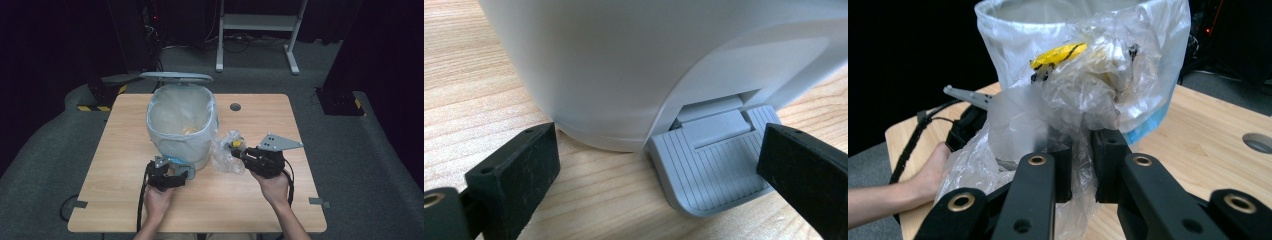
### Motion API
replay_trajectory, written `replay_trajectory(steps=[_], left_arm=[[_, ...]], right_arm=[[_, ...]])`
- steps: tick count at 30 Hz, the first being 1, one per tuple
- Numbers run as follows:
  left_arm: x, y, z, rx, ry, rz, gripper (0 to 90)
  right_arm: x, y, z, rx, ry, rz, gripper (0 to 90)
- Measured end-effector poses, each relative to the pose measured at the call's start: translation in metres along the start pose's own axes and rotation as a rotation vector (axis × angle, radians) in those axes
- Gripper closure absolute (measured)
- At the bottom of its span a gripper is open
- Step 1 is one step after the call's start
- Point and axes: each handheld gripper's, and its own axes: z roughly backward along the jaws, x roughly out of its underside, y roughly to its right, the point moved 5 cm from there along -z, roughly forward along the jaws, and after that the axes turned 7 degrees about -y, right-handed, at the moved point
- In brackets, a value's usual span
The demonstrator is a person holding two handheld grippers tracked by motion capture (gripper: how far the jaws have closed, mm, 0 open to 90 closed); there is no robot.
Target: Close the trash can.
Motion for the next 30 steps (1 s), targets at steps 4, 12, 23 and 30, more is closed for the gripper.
replay_trajectory(steps=[4,12,23,30], left_arm=[[0.000,0.000,0.000,-0.001,0.000,0.000,3.7],[0.000,0.000,0.000,0.000,0.000,0.000,3.7],[0.000,0.000,0.000,0.000,0.000,0.001,3.7],[0.000,0.000,0.000,0.000,0.000,0.000,3.7]], right_arm=[[-0.005,-0.002,0.000,0.007,-0.001,0.017,81.2],[-0.011,-0.005,-0.003,-0.010,0.005,0.024,81.3],[-0.022,-0.008,-0.003,-0.032,0.014,0.036,81.3],[-0.029,-0.006,-0.001,-0.044,0.026,0.032,81.4]])
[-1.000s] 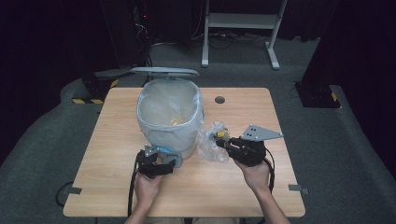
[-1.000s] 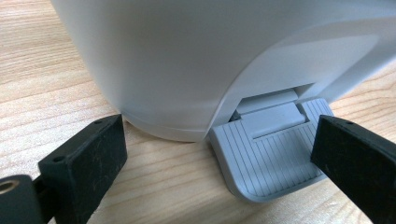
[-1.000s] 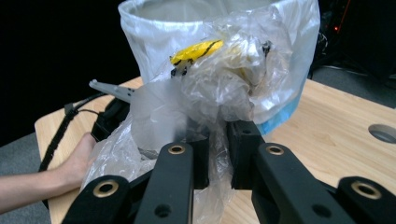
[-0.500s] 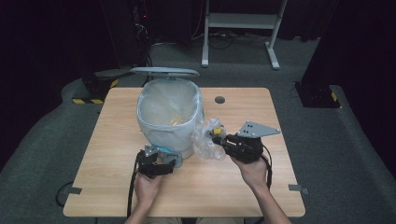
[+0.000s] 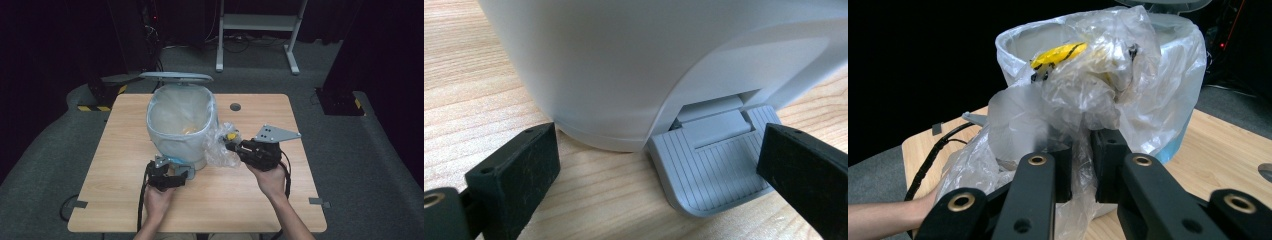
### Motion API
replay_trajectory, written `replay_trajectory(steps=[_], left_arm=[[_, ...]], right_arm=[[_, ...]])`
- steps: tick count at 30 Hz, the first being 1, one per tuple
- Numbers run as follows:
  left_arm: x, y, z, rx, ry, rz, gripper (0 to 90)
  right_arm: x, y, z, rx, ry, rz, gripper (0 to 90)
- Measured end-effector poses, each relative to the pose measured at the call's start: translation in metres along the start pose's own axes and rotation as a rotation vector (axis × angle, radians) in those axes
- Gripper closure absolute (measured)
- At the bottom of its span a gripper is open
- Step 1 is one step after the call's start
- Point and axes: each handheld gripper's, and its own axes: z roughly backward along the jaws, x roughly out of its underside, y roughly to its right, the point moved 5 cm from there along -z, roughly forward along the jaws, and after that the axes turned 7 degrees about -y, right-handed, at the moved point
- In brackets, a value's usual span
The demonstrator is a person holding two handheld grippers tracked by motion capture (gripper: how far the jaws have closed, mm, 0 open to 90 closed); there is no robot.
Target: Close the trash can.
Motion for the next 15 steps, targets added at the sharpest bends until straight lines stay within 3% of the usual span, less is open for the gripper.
replay_trajectory(steps=[15], left_arm=[[-0.0005,0.0009,-0.0006,0.002,0.010,0.011,3.7]], right_arm=[[-0.0097,0.0062,0.0010,-0.025,0.022,-0.024,81.5]])
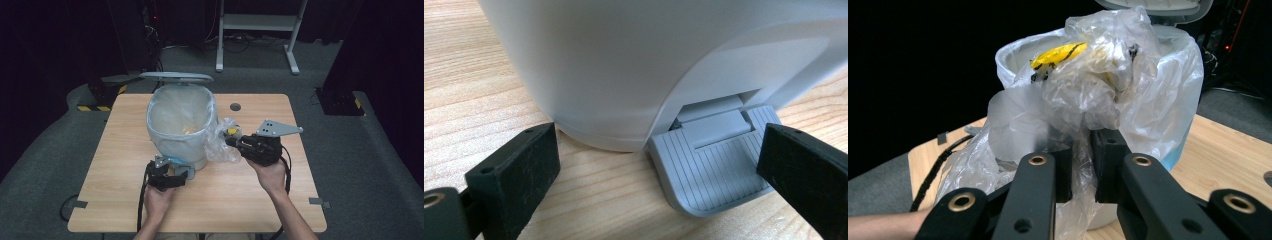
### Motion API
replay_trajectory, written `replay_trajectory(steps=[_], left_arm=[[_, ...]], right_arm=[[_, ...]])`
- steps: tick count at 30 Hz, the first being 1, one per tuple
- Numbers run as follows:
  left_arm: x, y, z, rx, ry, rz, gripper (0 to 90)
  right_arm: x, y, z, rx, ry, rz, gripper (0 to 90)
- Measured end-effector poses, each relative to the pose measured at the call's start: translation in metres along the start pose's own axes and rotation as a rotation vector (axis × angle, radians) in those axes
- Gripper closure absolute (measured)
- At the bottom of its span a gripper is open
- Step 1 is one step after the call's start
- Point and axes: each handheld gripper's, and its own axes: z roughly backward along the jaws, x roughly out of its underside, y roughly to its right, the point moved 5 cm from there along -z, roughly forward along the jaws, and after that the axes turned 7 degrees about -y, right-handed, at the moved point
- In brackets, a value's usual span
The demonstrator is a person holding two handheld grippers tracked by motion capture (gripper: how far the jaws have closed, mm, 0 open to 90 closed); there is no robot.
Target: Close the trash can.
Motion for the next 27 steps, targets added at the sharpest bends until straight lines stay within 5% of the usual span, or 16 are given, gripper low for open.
replay_trajectory(steps=[27], left_arm=[[0.000,0.000,0.000,0.001,0.000,0.003,3.7]], right_arm=[[-0.032,0.005,-0.004,0.012,0.028,0.025,81.6]])
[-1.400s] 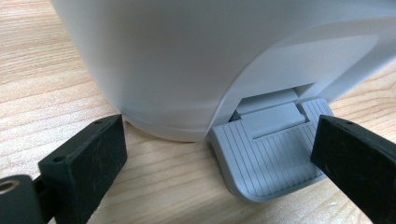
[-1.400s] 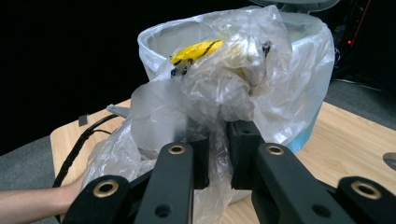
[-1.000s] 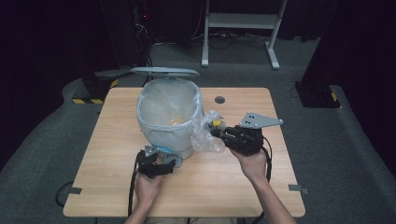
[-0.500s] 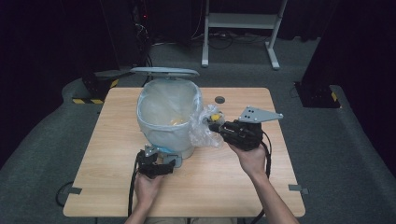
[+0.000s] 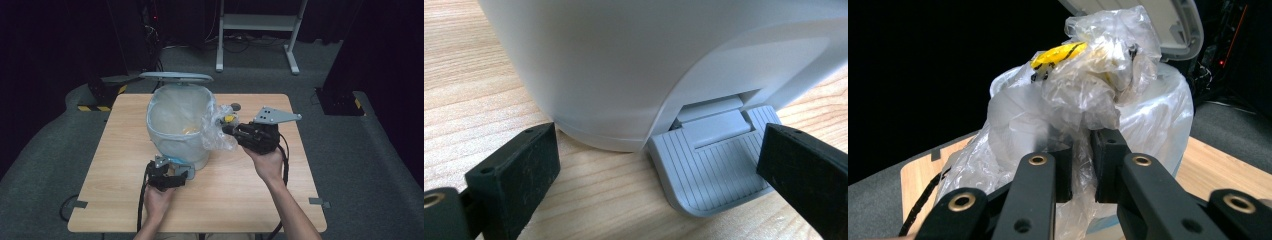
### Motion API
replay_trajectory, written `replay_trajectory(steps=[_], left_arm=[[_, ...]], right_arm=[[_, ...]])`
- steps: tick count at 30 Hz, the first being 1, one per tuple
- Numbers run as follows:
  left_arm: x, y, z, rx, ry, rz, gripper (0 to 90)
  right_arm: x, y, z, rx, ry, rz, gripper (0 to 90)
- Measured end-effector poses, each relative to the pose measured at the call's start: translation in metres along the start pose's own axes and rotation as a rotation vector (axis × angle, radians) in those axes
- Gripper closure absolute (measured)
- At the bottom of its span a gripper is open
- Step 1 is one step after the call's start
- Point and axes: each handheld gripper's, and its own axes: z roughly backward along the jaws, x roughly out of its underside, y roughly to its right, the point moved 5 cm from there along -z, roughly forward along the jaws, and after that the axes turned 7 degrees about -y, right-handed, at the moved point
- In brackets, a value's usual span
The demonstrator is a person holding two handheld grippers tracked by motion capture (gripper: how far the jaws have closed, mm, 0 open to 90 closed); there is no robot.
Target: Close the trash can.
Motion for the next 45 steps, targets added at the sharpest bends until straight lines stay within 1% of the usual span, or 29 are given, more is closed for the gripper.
replay_trajectory(steps=[1,2,3,4,7,8,12,13,14,17,25,26,27,30,31,32,33,35,36,38,39,40,45], left_arm=[[0.000,-0.001,0.000,-0.002,-0.007,-0.008,3.7],[0.000,0.000,0.000,0.000,0.000,0.000,3.7],[0.000,0.000,0.000,0.000,0.000,0.000,3.7],[0.000,-0.001,0.001,-0.002,-0.010,-0.013,3.7],[0.000,-0.001,0.001,-0.003,-0.010,-0.013,3.7],[0.000,0.000,0.000,0.000,0.000,0.000,3.7],[0.000,0.000,0.000,0.000,0.000,0.000,3.7],[0.000,-0.001,0.000,-0.002,-0.008,-0.009,3.7],[0.000,0.000,0.000,0.000,0.000,-0.001,3.7],[0.000,0.000,0.000,0.000,0.000,0.000,3.7],[0.000,0.000,0.000,0.000,-0.001,-0.001,3.7],[0.000,-0.001,0.001,-0.002,-0.008,-0.010,3.7],[0.000,0.000,0.000,0.000,0.000,0.000,3.7],[0.000,0.000,0.000,0.000,-0.001,0.000,3.7],[0.000,-0.001,0.000,-0.002,-0.008,-0.010,3.7],[0.000,-0.001,0.000,-0.002,-0.008,-0.010,3.7],[0.000,0.000,0.000,0.000,0.000,0.000,3.7],[0.000,0.000,0.000,0.000,0.000,0.000,3.7],[0.000,-0.001,0.001,-0.002,-0.011,-0.013,3.7],[0.000,0.000,0.000,0.000,0.000,-0.001,3.7],[0.000,0.000,0.000,0.000,0.000,-0.001,3.7],[0.000,-0.001,0.001,-0.003,-0.010,-0.012,3.7],[0.000,-0.001,0.001,-0.002,-0.010,-0.012,3.7]], right_arm=[[-0.001,0.000,0.000,0.000,0.001,-0.001,81.5],[-0.002,0.000,0.000,0.002,0.002,0.002,81.6],[-0.003,0.001,0.000,0.003,0.001,0.003,81.6],[-0.004,0.001,0.000,0.004,0.002,0.005,81.6],[-0.006,0.002,-0.001,0.005,0.002,0.004,81.6],[-0.006,0.002,-0.002,0.005,0.001,0.001,81.6],[-0.007,0.005,-0.004,0.002,0.001,-0.009,81.6],[-0.007,0.006,-0.005,-0.001,0.004,-0.012,81.6],[-0.007,0.007,-0.005,-0.002,0.006,-0.015,81.6],[-0.008,0.008,-0.006,-0.005,0.003,-0.018,81.6],[-0.017,0.008,-0.007,0.003,-0.001,-0.007,81.6],[-0.018,0.008,-0.008,0.003,-0.002,-0.007,81.6],[-0.018,0.009,-0.008,0.003,-0.003,-0.007,81.6],[-0.019,0.009,-0.010,0.000,-0.003,-0.010,81.6],[-0.020,0.009,-0.011,-0.002,-0.004,-0.009,81.6],[-0.020,0.008,-0.012,-0.002,-0.008,-0.009,81.6],[-0.021,0.008,-0.013,-0.001,-0.009,-0.004,81.6],[-0.023,0.007,-0.013,-0.003,-0.007,-0.001,81.6],[-0.024,0.007,-0.013,-0.003,-0.008,0.000,81.6],[-0.025,0.007,-0.014,-0.004,-0.005,0.000,81.6],[-0.026,0.006,-0.015,-0.004,-0.007,0.002,81.6],[-0.027,0.006,-0.016,-0.005,-0.008,0.003,81.6],[-0.029,0.006,-0.019,-0.008,-0.009,0.001,81.6]])
